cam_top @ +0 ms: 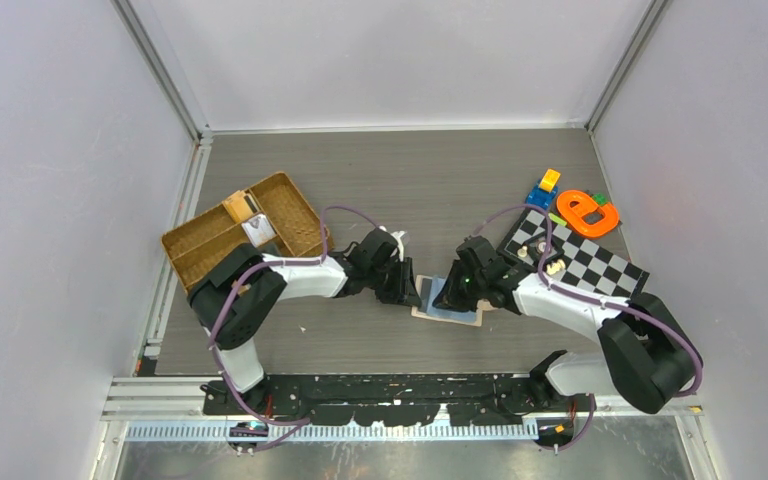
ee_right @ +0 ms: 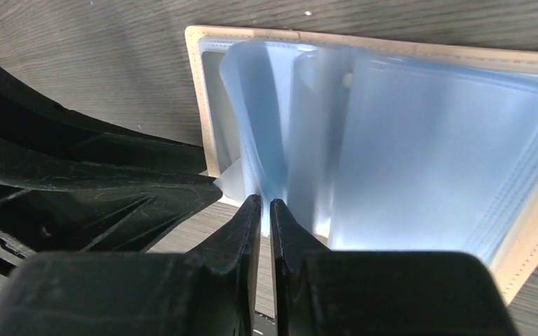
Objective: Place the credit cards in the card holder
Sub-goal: Turn over the card slot in the card holder.
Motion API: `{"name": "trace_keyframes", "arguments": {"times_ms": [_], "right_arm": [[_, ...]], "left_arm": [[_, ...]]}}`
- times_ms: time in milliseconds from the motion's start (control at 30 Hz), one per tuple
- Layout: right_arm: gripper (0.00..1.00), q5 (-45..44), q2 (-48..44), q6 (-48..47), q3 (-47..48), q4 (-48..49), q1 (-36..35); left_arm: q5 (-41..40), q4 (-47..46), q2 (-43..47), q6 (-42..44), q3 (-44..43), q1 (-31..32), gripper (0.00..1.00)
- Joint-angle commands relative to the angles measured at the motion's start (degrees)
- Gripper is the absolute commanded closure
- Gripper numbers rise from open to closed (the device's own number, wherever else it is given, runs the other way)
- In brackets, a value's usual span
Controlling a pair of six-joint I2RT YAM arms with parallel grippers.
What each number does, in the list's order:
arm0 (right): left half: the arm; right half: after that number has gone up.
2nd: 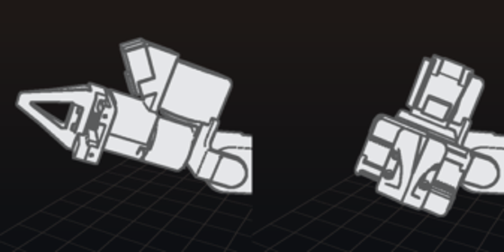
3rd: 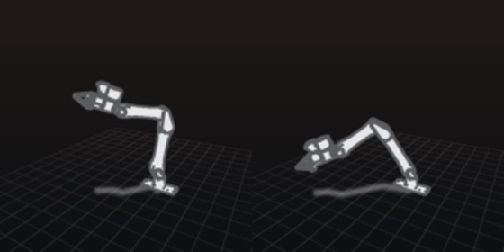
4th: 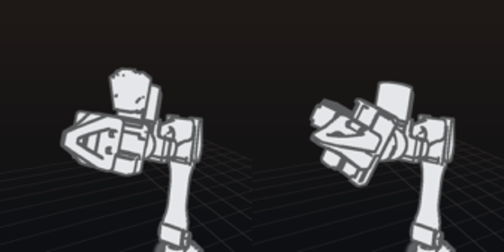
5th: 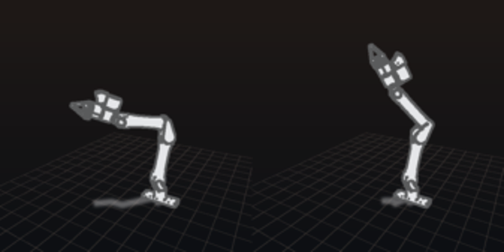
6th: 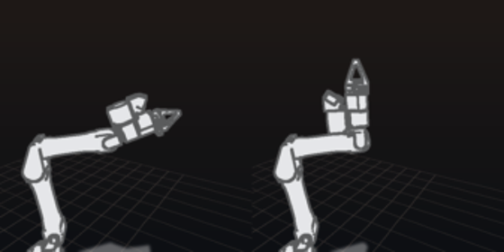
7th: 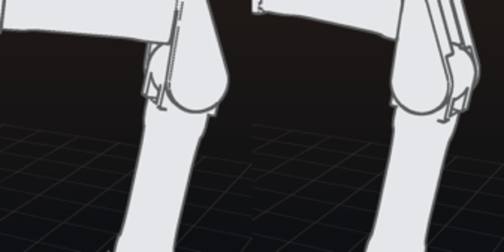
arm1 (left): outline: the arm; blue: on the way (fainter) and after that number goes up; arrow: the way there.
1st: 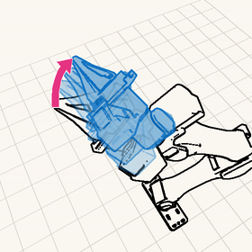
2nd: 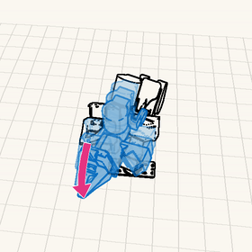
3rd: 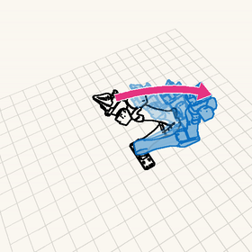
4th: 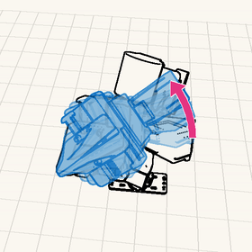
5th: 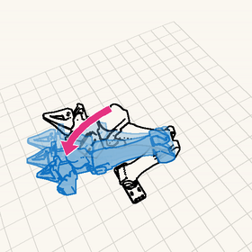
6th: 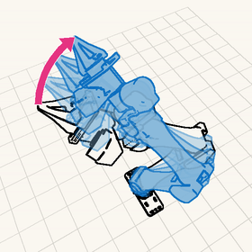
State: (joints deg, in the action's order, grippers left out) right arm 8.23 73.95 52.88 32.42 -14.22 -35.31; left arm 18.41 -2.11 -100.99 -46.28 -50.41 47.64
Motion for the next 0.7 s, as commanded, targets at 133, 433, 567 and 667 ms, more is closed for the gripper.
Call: {"name": "trace_keyframes", "arguments": {"times_ms": [133, 433, 567, 667], "right_arm": [[0.81, 3.4, 2.9, -0.9, 4.3, 5.3, -0.4], [0.73, 5.5, 7.9, -2.5, 9.7, 6.9, -1.3], [0.69, 6.3, 10.8, -3.2, 12.3, 7.7, -1.6], [0.63, 5.7, 11.6, -4.7, 15.2, 6.5, -1.5]], "left_arm": [[-5.0, 7.0, 5.0, 3.0, 1.2, 0.2, 0.64], [-8.7, 14.2, 14.9, 4.6, 4.4, -1.3, 0.52], [-10.7, 20.2, 20.8, 6.6, 3.9, -2.7, 0.48], [-11.9, 26.0, 24.6, 9.4, 2.6, -5.4, 0.46]]}}
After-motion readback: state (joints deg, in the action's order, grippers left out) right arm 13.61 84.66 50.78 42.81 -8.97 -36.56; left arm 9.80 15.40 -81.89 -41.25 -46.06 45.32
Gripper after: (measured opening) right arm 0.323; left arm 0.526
